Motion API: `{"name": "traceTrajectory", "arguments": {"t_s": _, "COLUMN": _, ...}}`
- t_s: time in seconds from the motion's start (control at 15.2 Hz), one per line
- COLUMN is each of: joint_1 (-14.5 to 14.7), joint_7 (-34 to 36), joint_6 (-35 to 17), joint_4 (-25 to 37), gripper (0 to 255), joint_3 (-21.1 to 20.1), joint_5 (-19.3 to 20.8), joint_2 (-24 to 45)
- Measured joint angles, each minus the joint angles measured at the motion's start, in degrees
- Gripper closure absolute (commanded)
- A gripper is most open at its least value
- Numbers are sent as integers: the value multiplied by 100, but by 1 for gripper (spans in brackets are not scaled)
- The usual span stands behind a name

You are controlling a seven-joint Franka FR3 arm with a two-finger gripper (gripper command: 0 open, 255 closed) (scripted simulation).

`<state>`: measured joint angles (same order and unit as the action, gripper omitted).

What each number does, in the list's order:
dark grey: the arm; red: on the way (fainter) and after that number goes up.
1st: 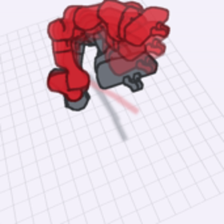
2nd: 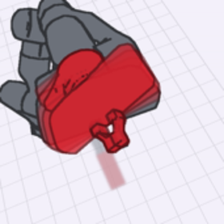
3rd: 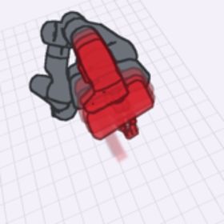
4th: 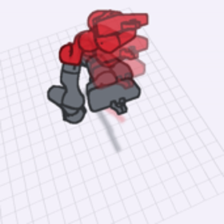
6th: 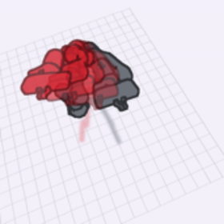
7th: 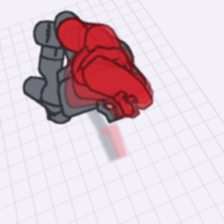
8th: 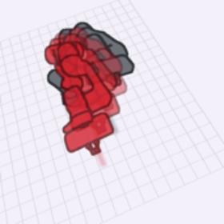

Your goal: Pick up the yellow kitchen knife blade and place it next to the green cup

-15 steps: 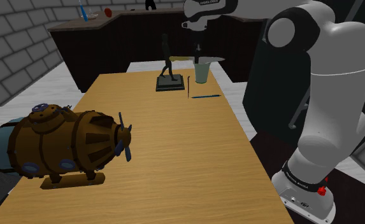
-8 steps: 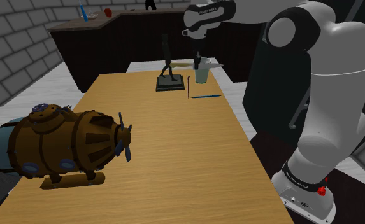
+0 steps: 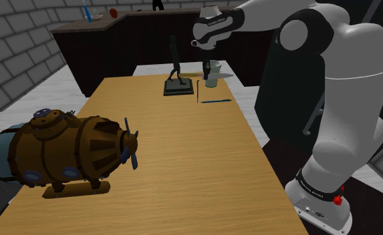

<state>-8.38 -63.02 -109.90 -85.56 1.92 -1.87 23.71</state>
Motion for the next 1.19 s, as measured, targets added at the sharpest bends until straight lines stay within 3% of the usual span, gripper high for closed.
{"name": "traceTrajectory", "arguments": {"t_s": 1.19, "joint_1": 8, "joint_7": -20, "joint_6": -1175, "joint_4": -771, "gripper": 255, "joint_3": -15, "joint_5": -25, "joint_2": 405}}
